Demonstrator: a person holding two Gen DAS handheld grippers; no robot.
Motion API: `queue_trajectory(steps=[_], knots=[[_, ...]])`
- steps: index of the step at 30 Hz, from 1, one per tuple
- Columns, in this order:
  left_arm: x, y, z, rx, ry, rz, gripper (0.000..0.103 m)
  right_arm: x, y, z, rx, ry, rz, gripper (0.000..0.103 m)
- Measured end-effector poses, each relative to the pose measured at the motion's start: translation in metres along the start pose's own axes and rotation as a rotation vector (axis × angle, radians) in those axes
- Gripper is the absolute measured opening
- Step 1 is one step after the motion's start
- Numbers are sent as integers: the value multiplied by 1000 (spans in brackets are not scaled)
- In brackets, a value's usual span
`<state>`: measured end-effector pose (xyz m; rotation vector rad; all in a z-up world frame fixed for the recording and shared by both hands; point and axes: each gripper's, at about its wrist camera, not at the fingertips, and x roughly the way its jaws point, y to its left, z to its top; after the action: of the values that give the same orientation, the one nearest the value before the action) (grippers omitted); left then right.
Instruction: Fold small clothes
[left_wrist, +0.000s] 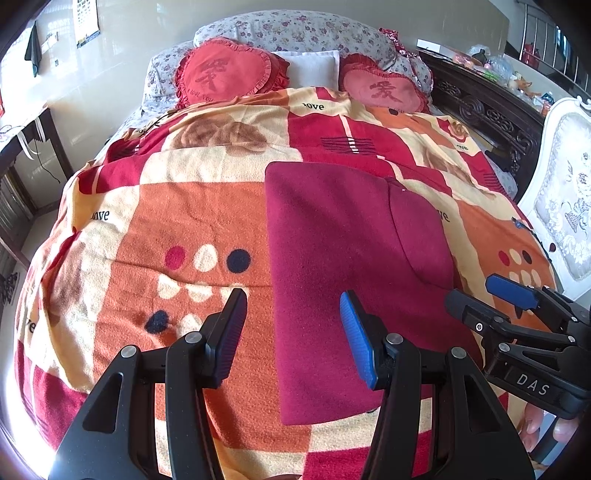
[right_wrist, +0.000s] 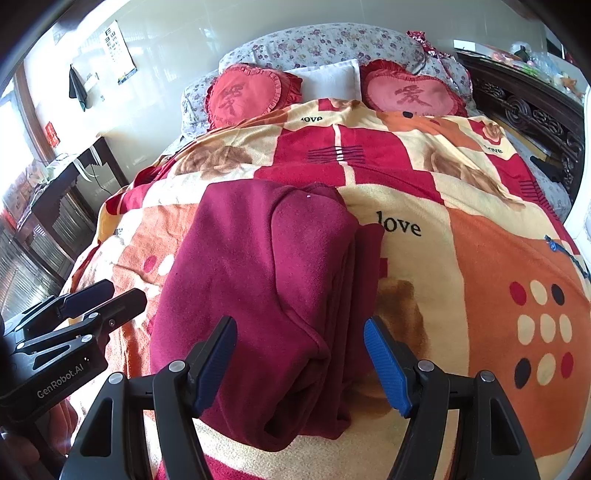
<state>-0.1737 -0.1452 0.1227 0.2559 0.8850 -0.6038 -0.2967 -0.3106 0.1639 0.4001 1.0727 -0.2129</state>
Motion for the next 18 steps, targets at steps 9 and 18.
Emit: queue_trajectory(steps=[9, 18], knots=[[2, -4, -1, 18, 4, 2, 52, 3, -2, 0, 3, 9, -1, 69], [4, -5, -2, 16, 10, 1, 52, 4, 1, 0, -3, 18, 5, 69]])
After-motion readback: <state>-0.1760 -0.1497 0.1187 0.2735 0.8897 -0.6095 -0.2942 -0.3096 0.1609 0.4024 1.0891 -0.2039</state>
